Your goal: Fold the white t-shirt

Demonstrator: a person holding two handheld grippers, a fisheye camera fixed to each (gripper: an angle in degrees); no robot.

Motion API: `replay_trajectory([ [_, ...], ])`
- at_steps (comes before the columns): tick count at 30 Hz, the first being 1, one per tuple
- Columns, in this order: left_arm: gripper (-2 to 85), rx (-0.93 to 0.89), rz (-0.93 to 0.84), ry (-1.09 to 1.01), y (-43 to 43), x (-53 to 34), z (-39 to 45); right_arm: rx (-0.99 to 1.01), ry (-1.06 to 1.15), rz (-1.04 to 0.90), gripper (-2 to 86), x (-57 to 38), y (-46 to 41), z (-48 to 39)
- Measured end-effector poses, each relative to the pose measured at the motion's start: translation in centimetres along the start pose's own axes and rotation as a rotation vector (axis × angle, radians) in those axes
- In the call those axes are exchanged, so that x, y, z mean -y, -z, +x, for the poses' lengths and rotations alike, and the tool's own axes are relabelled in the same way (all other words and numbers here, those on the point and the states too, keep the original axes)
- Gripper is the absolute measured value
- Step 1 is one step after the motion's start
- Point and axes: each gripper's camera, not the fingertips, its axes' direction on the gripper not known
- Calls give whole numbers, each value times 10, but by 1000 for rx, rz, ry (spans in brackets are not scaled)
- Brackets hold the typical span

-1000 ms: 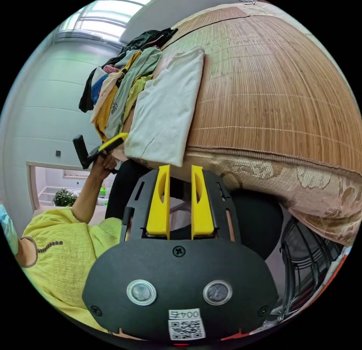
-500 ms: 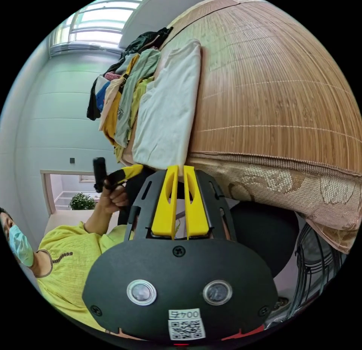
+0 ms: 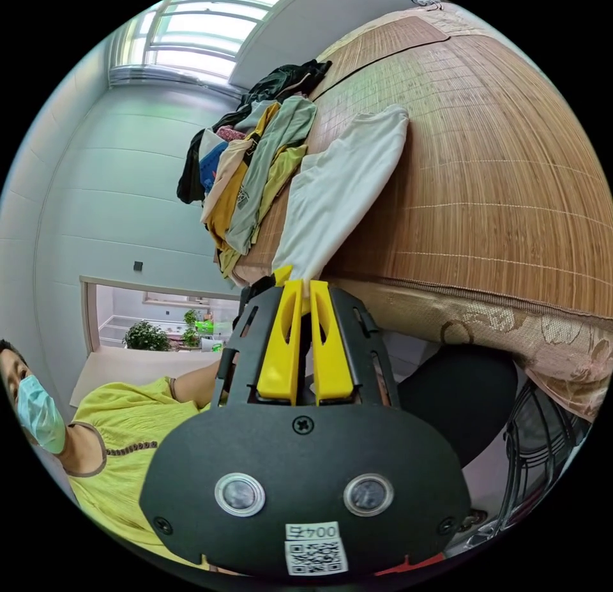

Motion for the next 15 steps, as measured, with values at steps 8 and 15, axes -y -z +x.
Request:
replay_trajectory([
  [8, 59, 86, 30, 34, 39, 45, 7, 16, 12, -3, 35, -23, 7, -4],
  [15, 52, 100, -62, 5, 67, 95, 39, 93, -150, 121, 123, -23, 33, 58],
])
